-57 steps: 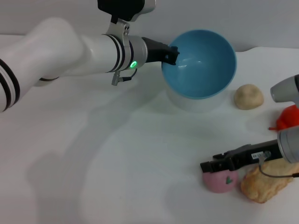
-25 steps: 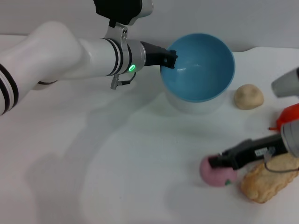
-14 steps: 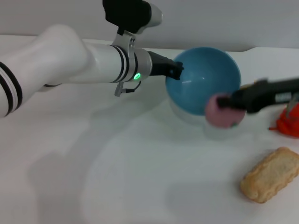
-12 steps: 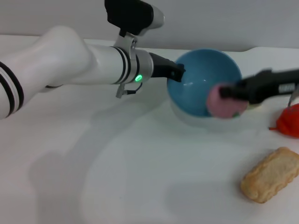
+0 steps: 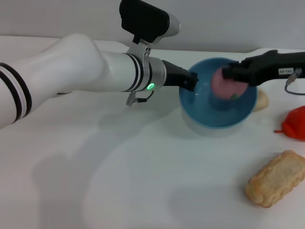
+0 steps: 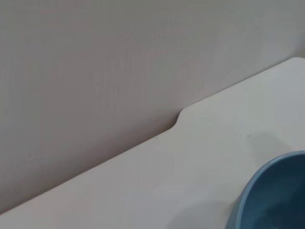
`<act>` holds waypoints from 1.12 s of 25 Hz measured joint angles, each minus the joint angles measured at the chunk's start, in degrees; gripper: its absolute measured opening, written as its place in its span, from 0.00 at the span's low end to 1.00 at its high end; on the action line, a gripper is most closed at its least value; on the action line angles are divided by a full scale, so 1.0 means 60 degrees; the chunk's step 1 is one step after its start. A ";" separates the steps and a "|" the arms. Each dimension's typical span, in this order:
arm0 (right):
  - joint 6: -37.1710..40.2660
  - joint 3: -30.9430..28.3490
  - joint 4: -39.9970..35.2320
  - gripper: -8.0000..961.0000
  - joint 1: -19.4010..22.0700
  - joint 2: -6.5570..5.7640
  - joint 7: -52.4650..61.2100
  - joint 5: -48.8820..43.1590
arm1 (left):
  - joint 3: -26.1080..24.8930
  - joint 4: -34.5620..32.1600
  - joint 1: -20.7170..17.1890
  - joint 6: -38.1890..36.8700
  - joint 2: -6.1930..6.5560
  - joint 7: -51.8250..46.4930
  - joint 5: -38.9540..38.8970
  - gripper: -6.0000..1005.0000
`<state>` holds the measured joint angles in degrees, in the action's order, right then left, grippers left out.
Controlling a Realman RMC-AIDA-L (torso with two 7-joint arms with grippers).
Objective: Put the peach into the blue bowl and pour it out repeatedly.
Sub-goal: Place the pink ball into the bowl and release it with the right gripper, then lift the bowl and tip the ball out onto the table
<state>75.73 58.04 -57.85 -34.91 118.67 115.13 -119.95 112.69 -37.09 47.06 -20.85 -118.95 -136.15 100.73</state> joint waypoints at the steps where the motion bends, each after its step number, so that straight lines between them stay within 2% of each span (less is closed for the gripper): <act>1: -0.0049 0.0013 0.0119 0.09 -0.0033 -0.0006 -0.0023 0.0001 | 0.0000 0.0000 -0.0009 0.0014 0.0004 0.0000 0.0000 0.00; 9: -0.0613 -0.0264 0.0105 0.38 0.0382 -0.0012 -0.0514 0.0233 | 0.0009 0.0009 -0.0041 0.0103 0.0007 0.0001 -0.0005 0.00; 13: -0.1519 -0.0944 -0.0165 0.51 0.1083 0.0047 -0.1561 0.0860 | 0.0075 0.0009 -0.0032 0.0221 0.0007 0.0058 0.0032 0.00; 16: -0.2204 -0.1531 0.0049 0.57 0.1834 0.0060 -0.3225 0.2147 | 0.0309 0.0003 -0.0033 0.0473 0.0032 0.0117 0.0054 0.00; 19: -0.2513 -0.1887 0.0782 0.64 0.2610 0.0056 -0.5334 0.4078 | 0.0390 -0.0003 -0.0040 0.0663 0.0048 0.0132 0.0150 0.00; 23: -0.2572 -0.2219 0.2640 0.64 0.3387 0.0025 -0.8125 0.6955 | 0.0410 -0.0193 0.0022 0.0935 0.0052 0.0155 0.0933 0.00; 25: -0.2490 -0.2597 0.3723 0.63 0.3616 0.0006 -0.8985 0.7931 | 0.0529 -0.0417 0.0097 0.1177 0.0029 0.0159 0.1700 0.00; 28: -0.2356 -0.3150 0.4938 0.63 0.3800 0.0028 -0.9675 0.8581 | 0.1148 -0.0824 0.0242 0.1843 0.0013 0.0161 0.2810 0.00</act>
<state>61.59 39.14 -28.22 -12.11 118.84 57.08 -68.47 119.58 -42.04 48.52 -9.80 -118.87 -135.18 117.59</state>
